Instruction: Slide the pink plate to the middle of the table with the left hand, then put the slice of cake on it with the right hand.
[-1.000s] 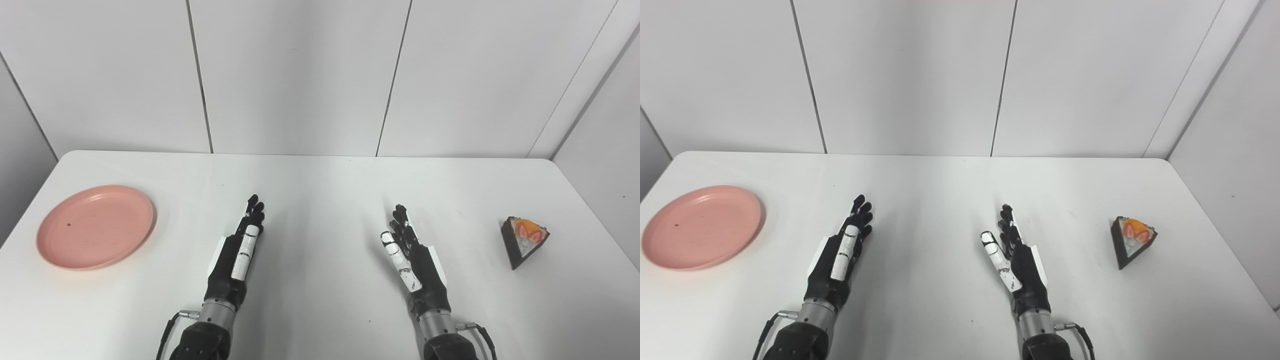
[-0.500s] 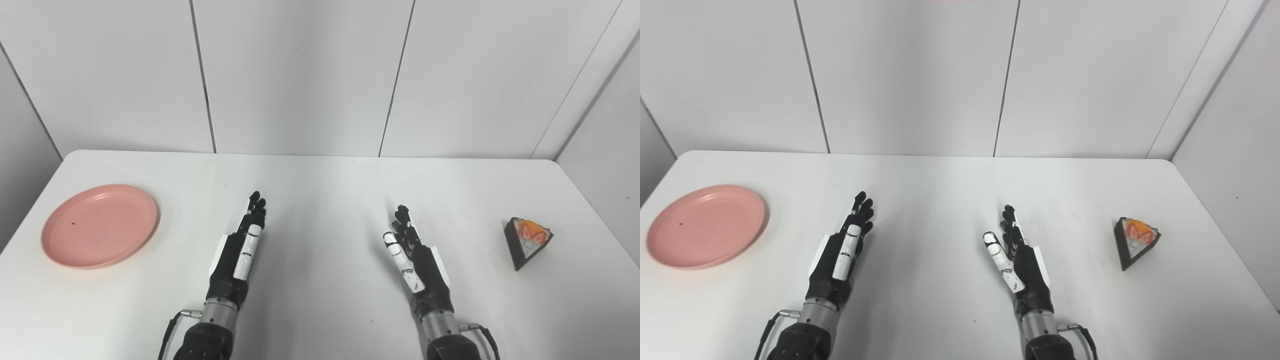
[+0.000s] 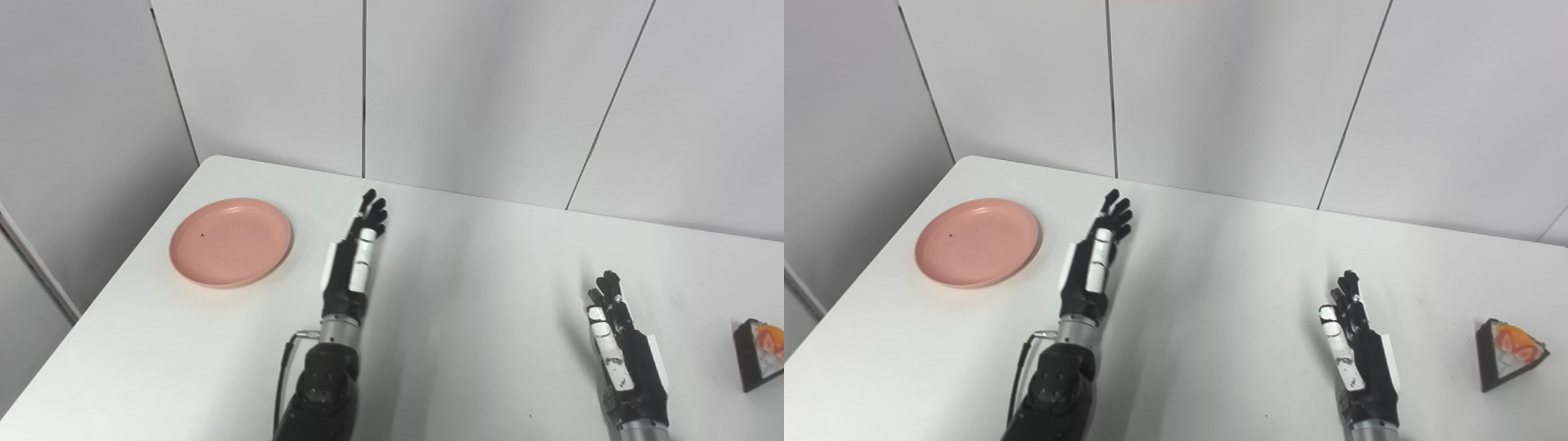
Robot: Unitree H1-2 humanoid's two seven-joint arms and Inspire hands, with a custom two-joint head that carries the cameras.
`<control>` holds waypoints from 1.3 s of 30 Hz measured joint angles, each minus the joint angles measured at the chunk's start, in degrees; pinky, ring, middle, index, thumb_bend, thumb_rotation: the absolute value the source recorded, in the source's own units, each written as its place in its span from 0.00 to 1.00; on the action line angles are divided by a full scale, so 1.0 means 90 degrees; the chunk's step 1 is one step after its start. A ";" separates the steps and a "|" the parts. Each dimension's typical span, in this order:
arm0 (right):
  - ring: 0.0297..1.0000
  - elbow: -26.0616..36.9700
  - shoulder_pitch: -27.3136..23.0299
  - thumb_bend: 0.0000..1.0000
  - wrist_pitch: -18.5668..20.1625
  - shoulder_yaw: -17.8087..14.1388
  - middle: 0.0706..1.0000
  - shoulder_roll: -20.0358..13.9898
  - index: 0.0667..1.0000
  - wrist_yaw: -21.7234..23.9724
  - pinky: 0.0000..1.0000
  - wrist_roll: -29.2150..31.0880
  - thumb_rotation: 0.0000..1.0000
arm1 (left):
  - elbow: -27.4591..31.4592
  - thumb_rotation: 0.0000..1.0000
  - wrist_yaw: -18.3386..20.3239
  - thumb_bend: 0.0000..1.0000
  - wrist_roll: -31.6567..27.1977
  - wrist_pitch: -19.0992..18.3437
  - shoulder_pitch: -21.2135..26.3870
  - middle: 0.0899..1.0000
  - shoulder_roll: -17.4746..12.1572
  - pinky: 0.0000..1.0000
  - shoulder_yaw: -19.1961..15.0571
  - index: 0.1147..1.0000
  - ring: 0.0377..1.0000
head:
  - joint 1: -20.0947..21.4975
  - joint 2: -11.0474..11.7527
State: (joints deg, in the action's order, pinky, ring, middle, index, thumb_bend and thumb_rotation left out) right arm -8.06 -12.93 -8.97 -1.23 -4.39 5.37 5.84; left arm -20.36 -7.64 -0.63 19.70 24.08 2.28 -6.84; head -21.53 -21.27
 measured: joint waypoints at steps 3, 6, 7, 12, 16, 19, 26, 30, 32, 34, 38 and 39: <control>1.00 0.0031 0.0020 0.44 0.0002 -0.0025 1.00 -0.0013 1.00 0.0062 1.00 0.0069 0.76 | 0.0393 1.00 -0.0032 0.74 -0.0035 -0.0327 0.0050 0.83 -0.0354 0.94 -0.0232 0.82 0.85 | 0.0000 0.0029; 1.00 0.0057 0.0046 0.42 0.0004 -0.0063 1.00 -0.0030 1.00 0.0071 1.00 0.0125 0.76 | 0.0670 1.00 -0.0042 0.71 -0.0111 -0.0559 0.0154 0.83 -0.0692 0.89 -0.0445 0.82 0.85 | -0.0020 0.0029; 1.00 0.0058 0.0046 0.42 0.0004 -0.0064 1.00 -0.0030 1.00 0.0071 1.00 0.0125 0.76 | 0.0686 1.00 -0.0042 0.71 -0.0153 -0.0574 0.0188 0.83 -0.0792 0.88 -0.0492 0.82 0.85 | -0.0020 0.0029; 1.00 0.0127 0.0078 0.41 0.0041 -0.0060 1.00 -0.0020 1.00 0.0066 1.00 0.0122 0.76 | 0.0787 1.00 -0.0076 0.71 -0.0291 -0.0913 0.0249 0.77 -0.1066 0.81 -0.0738 0.76 0.78 | -0.0078 0.0049; 1.00 0.0188 0.0128 0.38 0.0120 -0.0052 1.00 -0.0013 1.00 0.0069 1.00 0.0122 0.76 | 0.0913 1.00 -0.0077 0.73 -0.0293 -0.1352 0.0255 0.75 -0.1400 0.79 -0.0960 0.74 0.76 | -0.0088 0.0049; 1.00 0.0271 0.0203 0.36 0.0187 -0.0052 1.00 -0.0014 1.00 0.0068 1.00 0.0122 0.76 | 0.0893 1.00 -0.0161 0.73 -0.0293 -0.1467 0.0269 0.73 -0.1717 0.73 -0.1199 0.72 0.73 | -0.0156 0.0039; 1.00 0.0328 0.0236 0.32 0.0321 -0.0044 1.00 0.0019 1.00 0.0070 1.00 0.0125 0.75 | 0.0624 1.00 -0.0403 0.76 -0.0088 -0.1490 0.0279 0.71 -0.2233 0.79 -0.1464 0.71 0.72 | -0.0176 0.0058; 1.00 0.0338 0.0243 0.31 0.0372 -0.0037 1.00 0.0032 1.00 0.0067 1.00 0.0122 0.76 | 0.0289 1.00 -0.0442 0.74 -0.0059 -0.1516 0.0261 0.71 -0.2475 0.78 -0.1533 0.71 0.73 | -0.0176 0.0059; 1.00 0.0339 0.0245 0.30 0.0376 -0.0043 1.00 0.0034 1.00 0.0063 1.00 0.0123 0.75 | -0.0014 1.00 -0.0442 0.75 -0.0062 -0.1476 0.0254 0.72 -0.2628 0.75 -0.1572 0.73 0.73 | -0.0176 0.0049; 1.00 0.0344 0.0251 0.30 0.0381 -0.0050 1.00 0.0036 1.00 0.0051 1.00 0.0123 0.75 | -0.0233 1.00 -0.0437 0.75 -0.0080 -0.1462 0.0215 0.73 -0.2775 0.75 -0.1624 0.74 0.75 | -0.0176 0.0049; 1.00 0.0362 0.0265 0.29 0.0386 -0.0050 1.00 0.0037 1.00 0.0035 1.00 0.0122 0.75 | -0.0408 1.00 -0.0388 0.76 -0.0110 -0.1458 0.0144 0.76 -0.2901 0.77 -0.1672 0.77 0.78 | -0.0205 0.0029; 1.00 0.0363 0.0264 0.29 0.0386 -0.0048 1.00 0.0040 1.00 0.0036 1.00 0.0126 0.74 | -0.0453 1.00 -0.0384 0.76 -0.0113 -0.1459 0.0136 0.76 -0.2903 0.79 -0.1682 0.77 0.78 | -0.0195 0.0029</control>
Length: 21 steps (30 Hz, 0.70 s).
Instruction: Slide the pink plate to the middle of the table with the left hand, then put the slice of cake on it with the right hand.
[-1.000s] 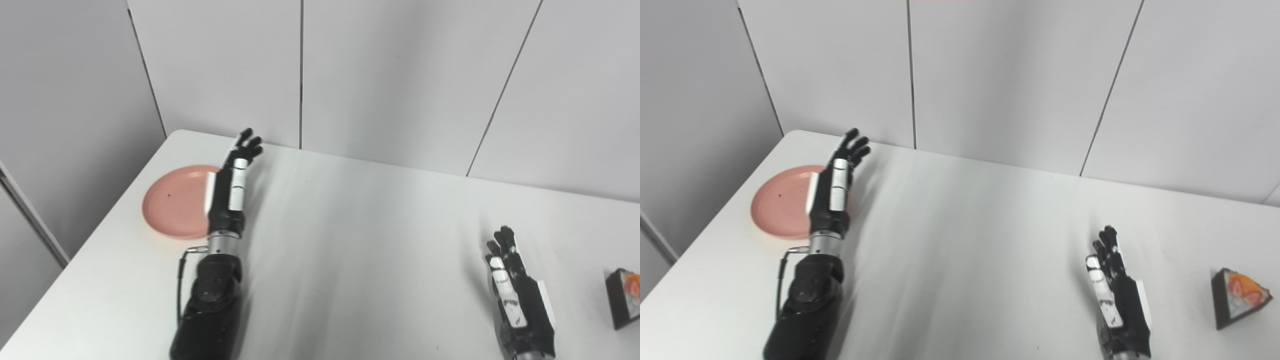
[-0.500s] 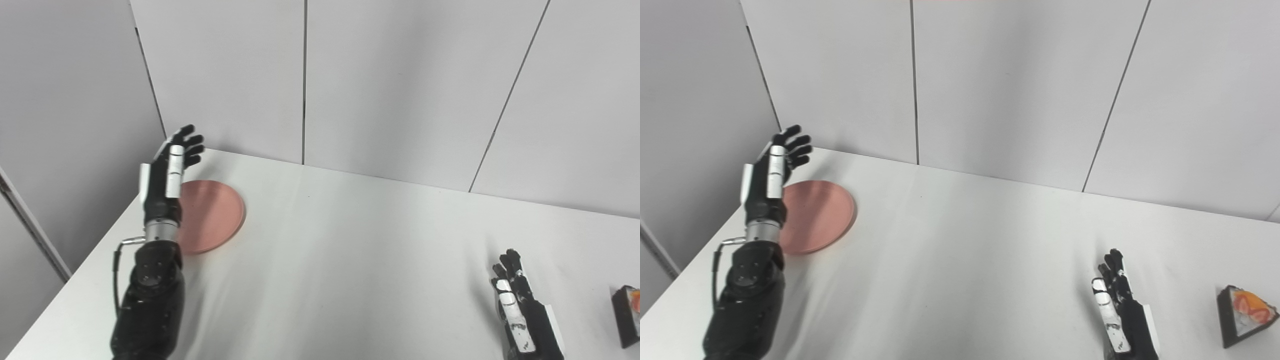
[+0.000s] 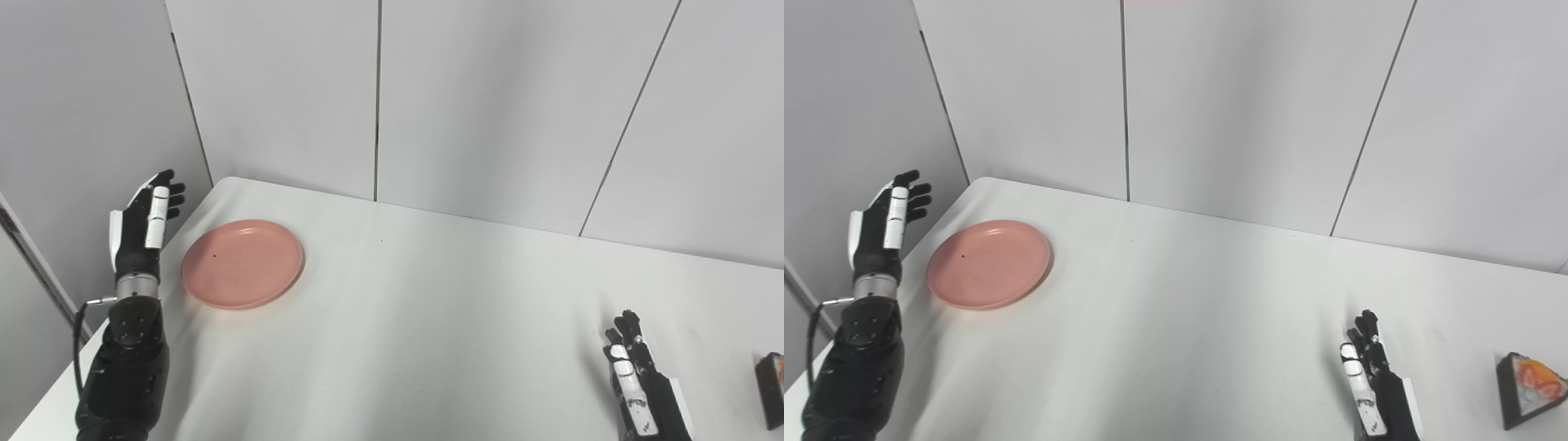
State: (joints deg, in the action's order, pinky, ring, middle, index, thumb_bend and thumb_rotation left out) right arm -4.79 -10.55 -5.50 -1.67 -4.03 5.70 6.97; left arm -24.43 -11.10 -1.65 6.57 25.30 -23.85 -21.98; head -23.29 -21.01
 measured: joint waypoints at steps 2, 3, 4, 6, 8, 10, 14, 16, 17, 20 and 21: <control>1.00 0.0002 0.0000 0.28 0.0000 0.0000 1.00 0.0010 1.00 0.0004 1.00 0.0015 0.73 | -0.0058 1.00 0.0008 0.77 0.0000 -0.0006 -0.0018 0.76 -0.0002 0.81 -0.0002 0.77 0.79 | 0.0000 0.0000; 1.00 0.0003 0.0000 0.28 0.0001 0.0000 1.00 0.0011 1.00 0.0006 1.00 0.0017 0.73 | -0.0101 1.00 0.0052 0.77 -0.0022 -0.0018 -0.0016 0.76 -0.0004 0.81 -0.0001 0.77 0.79 | 0.0000 0.0000; 1.00 0.0005 0.0001 0.28 0.0001 0.0000 1.00 0.0012 1.00 0.0005 1.00 0.0017 0.74 | -0.0149 1.00 0.0094 0.77 -0.0100 -0.0044 -0.0012 0.76 -0.0008 0.81 0.0002 0.76 0.79 | 0.0000 0.0000; 1.00 0.0014 0.0008 0.28 0.0004 -0.0001 1.00 0.0011 1.00 0.0005 1.00 0.0017 0.74 | -0.0289 1.00 0.0123 0.77 -0.0183 -0.0067 0.0004 0.76 -0.0009 0.79 0.0011 0.76 0.79 | -0.0010 0.0000; 1.00 0.0037 0.0021 0.29 0.0006 -0.0005 1.00 0.0011 1.00 0.0005 1.00 0.0038 0.73 | -0.0467 1.00 0.0131 0.77 -0.0195 -0.0061 0.0021 0.76 -0.0010 0.79 0.0042 0.76 0.79 | -0.0010 0.0000; 1.00 0.0058 0.0023 0.30 0.0007 -0.0005 1.00 0.0012 1.00 0.0005 1.00 0.0051 0.74 | -0.0602 1.00 0.0182 0.80 -0.0249 -0.0063 0.0034 0.77 -0.0010 0.82 0.0079 0.76 0.80 | -0.0010 0.0000; 1.00 0.0161 0.0024 0.30 0.0013 0.0000 1.00 0.0016 1.00 0.0000 1.00 0.0046 0.75 | -0.0801 1.00 0.0398 0.82 -0.0436 -0.0064 0.0055 0.77 -0.0008 0.85 0.0179 0.77 0.81 | -0.0010 0.0000; 1.00 0.0168 0.0027 0.30 0.0015 -0.0001 1.00 0.0016 1.00 -0.0014 1.00 0.0044 0.75 | -0.0907 1.00 0.0457 0.82 -0.0541 -0.0056 0.0103 0.78 -0.0007 0.88 0.0205 0.79 0.83 | -0.0010 -0.0010; 1.00 0.0168 0.0030 0.29 0.0015 -0.0001 1.00 0.0016 1.00 -0.0016 1.00 0.0043 0.75 | -0.0946 1.00 0.0486 0.81 -0.0564 -0.0046 0.0139 0.79 -0.0007 0.88 0.0215 0.79 0.82 | -0.0010 -0.0010; 1.00 0.0175 0.0031 0.29 0.0047 0.0001 1.00 0.0026 1.00 -0.0010 1.00 0.0072 0.75 | -0.1201 1.00 0.0506 0.80 -0.0613 0.0170 0.0248 0.81 0.0034 0.93 0.0275 0.81 0.84 | -0.0010 -0.0010; 1.00 0.0175 0.0031 0.30 0.0060 0.0000 1.00 0.0026 1.00 -0.0012 1.00 0.0074 0.75 | -0.1231 1.00 0.0507 0.80 -0.0622 0.0203 0.0251 0.82 0.0068 0.96 0.0287 0.82 0.86 | -0.0010 -0.0029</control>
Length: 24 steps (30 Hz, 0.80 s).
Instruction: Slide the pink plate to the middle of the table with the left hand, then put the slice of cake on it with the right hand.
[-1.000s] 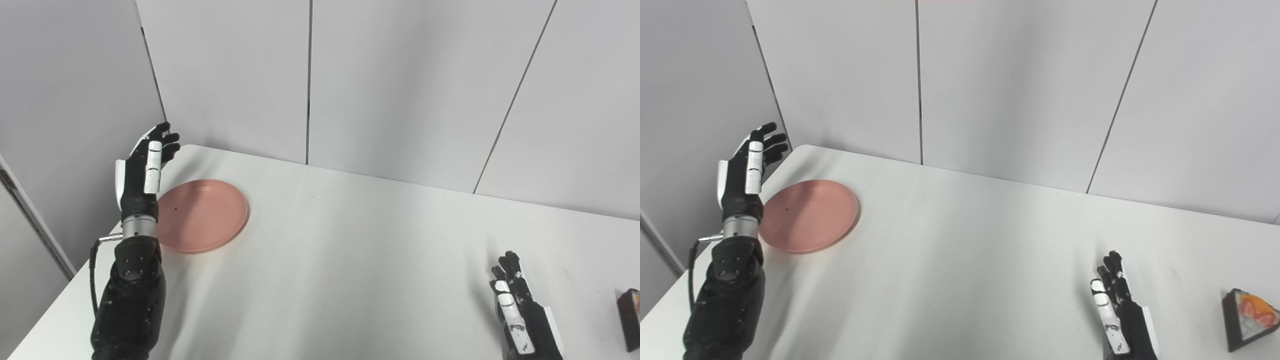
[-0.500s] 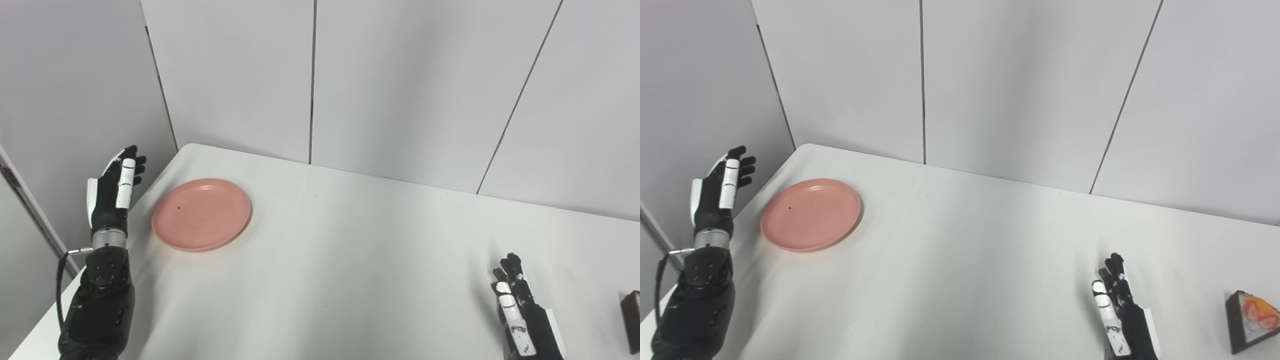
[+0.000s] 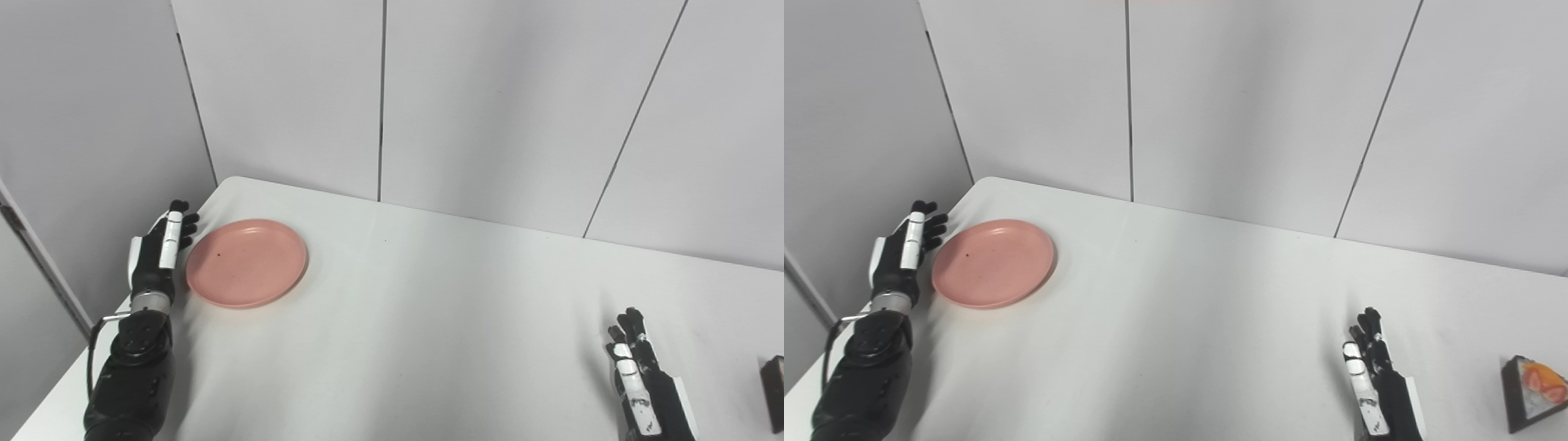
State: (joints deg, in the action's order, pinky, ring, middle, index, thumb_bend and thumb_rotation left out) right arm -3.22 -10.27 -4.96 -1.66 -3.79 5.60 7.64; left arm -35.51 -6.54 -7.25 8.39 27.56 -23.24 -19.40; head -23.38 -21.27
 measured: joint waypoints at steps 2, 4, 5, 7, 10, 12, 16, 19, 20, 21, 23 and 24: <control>1.00 0.0000 0.0003 0.29 0.0002 0.0000 1.00 -0.0002 1.00 -0.0001 1.00 -0.0008 0.75 | -0.0158 1.00 0.0031 0.79 -0.0096 0.0191 0.0041 0.82 0.0070 0.95 0.0036 0.82 0.85 | 0.0000 0.0000; 1.00 0.0001 0.0005 0.28 0.0006 0.0001 1.00 -0.0005 1.00 0.0000 1.00 -0.0018 0.76 | -0.0259 1.00 0.0105 0.80 -0.0194 0.0330 0.0100 0.81 0.0143 0.92 0.0053 0.82 0.84 | 0.0000 -0.0020; 1.00 0.0002 0.0006 0.29 0.0010 0.0000 1.00 -0.0006 1.00 -0.0001 1.00 -0.0016 0.75 | -0.0339 1.00 0.0105 0.81 -0.0207 0.0381 0.0140 0.82 0.0168 0.91 0.0054 0.82 0.85 | 0.0000 -0.0020; 1.00 0.0016 0.0007 0.30 0.0024 0.0001 1.00 -0.0003 1.00 -0.0001 1.00 -0.0009 0.75 | -0.0399 1.00 0.0133 0.82 -0.0317 0.0418 0.0200 0.83 0.0181 0.91 0.0056 0.82 0.85 | 0.0000 -0.0020; 1.00 0.0031 0.0009 0.30 0.0060 0.0000 1.00 -0.0003 1.00 -0.0004 1.00 -0.0009 0.75 | -0.0446 1.00 0.0309 0.81 -0.0528 0.0427 0.0232 0.83 0.0193 0.93 0.0051 0.83 0.86 | 0.0000 -0.0029; 1.00 0.0035 0.0012 0.30 0.0067 0.0001 1.00 -0.0003 1.00 -0.0004 1.00 -0.0014 0.75 | -0.0497 1.00 0.0455 0.81 -0.0766 0.0426 0.0266 0.82 0.0221 0.91 0.0032 0.82 0.85 | 0.0000 -0.0029; 1.00 0.0037 0.0015 0.30 0.0072 0.0004 1.00 -0.0002 1.00 -0.0010 1.00 -0.0028 0.74 | -0.0564 1.00 0.0959 0.83 -0.1322 0.0348 0.0391 0.82 0.0334 0.88 -0.0010 0.81 0.84 | 0.0010 -0.0049; 1.00 0.0040 0.0015 0.30 0.0072 0.0010 1.00 0.0004 1.00 -0.0017 1.00 -0.0058 0.73 | -0.0560 1.00 0.1212 0.84 -0.1557 0.0296 0.0531 0.81 0.0585 0.86 0.0015 0.80 0.83 | 0.0000 -0.0059; 1.00 0.0043 0.0015 0.30 0.0072 0.0019 1.00 0.0005 1.00 -0.0018 1.00 -0.0067 0.73 | -0.0556 1.00 0.1316 0.84 -0.1605 0.0286 0.0566 0.81 0.0666 0.87 0.0022 0.80 0.84 | 0.0000 -0.0059; 1.00 0.0045 0.0016 0.30 0.0073 0.0022 1.00 0.0005 1.00 -0.0017 1.00 -0.0073 0.73 | -0.0549 1.00 0.1390 0.85 -0.1649 0.0270 0.0587 0.81 0.0719 0.86 0.0033 0.80 0.83 | 0.0000 -0.0059; 1.00 0.0050 0.0017 0.30 0.0073 0.0015 1.00 0.0002 1.00 -0.0028 1.00 -0.0076 0.73 | -0.0540 1.00 0.1547 0.85 -0.1702 0.0214 0.0630 0.81 0.0816 0.86 0.0086 0.79 0.83 | 0.0020 -0.0069; 1.00 0.0054 0.0019 0.30 0.0075 0.0008 1.00 -0.0002 1.00 -0.0036 1.00 -0.0074 0.73 | -0.0531 1.00 0.1583 0.85 -0.1706 0.0202 0.0645 0.80 0.0863 0.85 0.0108 0.79 0.82 | 0.0020 -0.0078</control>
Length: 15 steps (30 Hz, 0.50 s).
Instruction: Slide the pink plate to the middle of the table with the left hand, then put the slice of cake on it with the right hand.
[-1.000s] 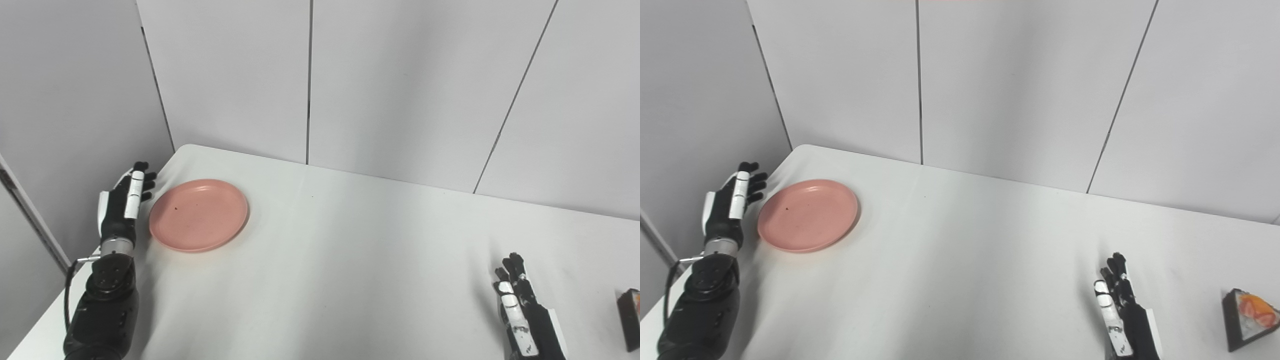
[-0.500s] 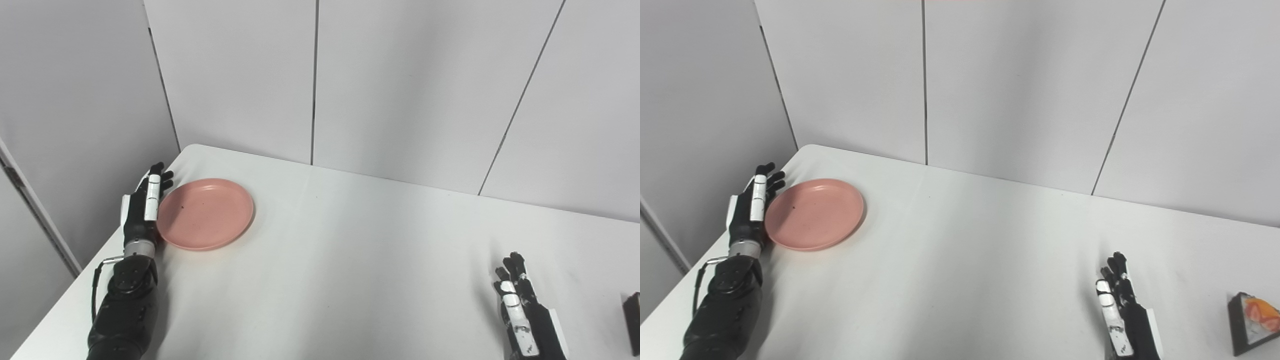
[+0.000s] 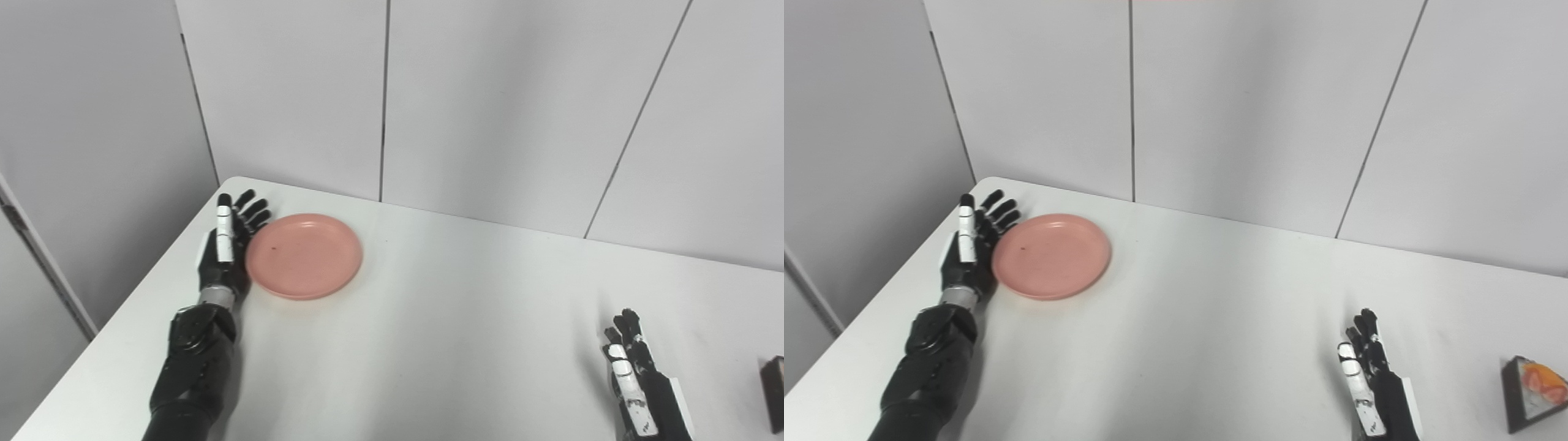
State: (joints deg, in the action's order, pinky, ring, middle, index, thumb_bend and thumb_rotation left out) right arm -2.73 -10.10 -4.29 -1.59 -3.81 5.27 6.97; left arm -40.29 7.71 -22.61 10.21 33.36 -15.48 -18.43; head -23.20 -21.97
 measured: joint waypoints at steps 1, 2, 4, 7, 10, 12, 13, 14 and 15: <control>1.00 0.0010 0.0004 0.30 0.0005 -0.0003 1.00 -0.0003 1.00 -0.0002 1.00 0.0002 0.73 | 0.0031 1.00 0.0024 0.85 -0.0008 -0.0006 0.0004 0.80 0.0051 0.85 0.0021 0.79 0.82 | 0.0000 0.0000; 1.00 0.0022 0.0006 0.30 0.0009 -0.0003 1.00 -0.0003 1.00 -0.0001 1.00 0.0006 0.73 | 0.0063 1.00 0.0042 0.85 -0.0015 -0.0019 -0.0001 0.80 0.0076 0.85 0.0049 0.78 0.82 | 0.0000 0.0000; 1.00 0.0039 0.0009 0.30 0.0009 -0.0002 1.00 -0.0001 1.00 0.0005 1.00 0.0028 0.72 | 0.0100 1.00 0.0129 0.85 -0.0023 -0.0082 -0.0004 0.80 0.0094 0.84 0.0094 0.78 0.82 | 0.0000 0.0000; 1.00 0.0038 0.0009 0.30 0.0009 -0.0001 1.00 0.0000 1.00 0.0003 1.00 0.0033 0.73 | 0.0141 1.00 0.0226 0.85 -0.0027 -0.0177 -0.0005 0.79 0.0099 0.81 0.0130 0.78 0.80 | 0.0000 0.0000; 1.00 0.0061 0.0009 0.29 0.0027 0.0005 1.00 0.0003 1.00 -0.0007 1.00 0.0011 0.73 | 0.0214 1.00 0.0314 0.85 -0.0034 -0.0265 -0.0014 0.79 0.0175 0.80 0.0173 0.78 0.80 | 0.0019 -0.0010; 1.00 0.0130 0.0009 0.31 0.0100 0.0028 1.00 0.0016 1.00 -0.0017 1.00 0.0008 0.73 | 0.0274 1.00 0.0396 0.85 -0.0075 -0.0288 -0.0043 0.78 0.0225 0.79 0.0214 0.77 0.80 | 0.0039 -0.0020; 1.00 0.0152 0.0009 0.31 0.0115 0.0038 1.00 0.0019 1.00 -0.0016 1.00 0.0008 0.74 | 0.0334 1.00 0.0432 0.85 -0.0091 -0.0323 -0.0066 0.79 0.0257 0.79 0.0236 0.77 0.80 | 0.0058 -0.0029; 1.00 0.0154 0.0009 0.31 0.0118 0.0046 1.00 0.0019 1.00 -0.0014 1.00 0.0008 0.73 | 0.0369 1.00 0.0487 0.85 -0.0133 -0.0362 -0.0079 0.79 0.0283 0.79 0.0256 0.78 0.81 | 0.0059 -0.0029; 1.00 0.0153 0.0009 0.30 0.0120 0.0047 1.00 0.0019 1.00 -0.0016 1.00 0.0008 0.73 | 0.0401 1.00 0.0542 0.85 -0.0146 -0.0401 -0.0085 0.79 0.0308 0.79 0.0287 0.77 0.81 | 0.0059 -0.0029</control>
State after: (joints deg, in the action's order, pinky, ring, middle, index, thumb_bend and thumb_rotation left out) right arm -1.36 -10.02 -3.21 -1.17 -3.63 5.12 7.04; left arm -36.68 12.58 -23.92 6.61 32.59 -12.70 -15.84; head -22.68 -22.24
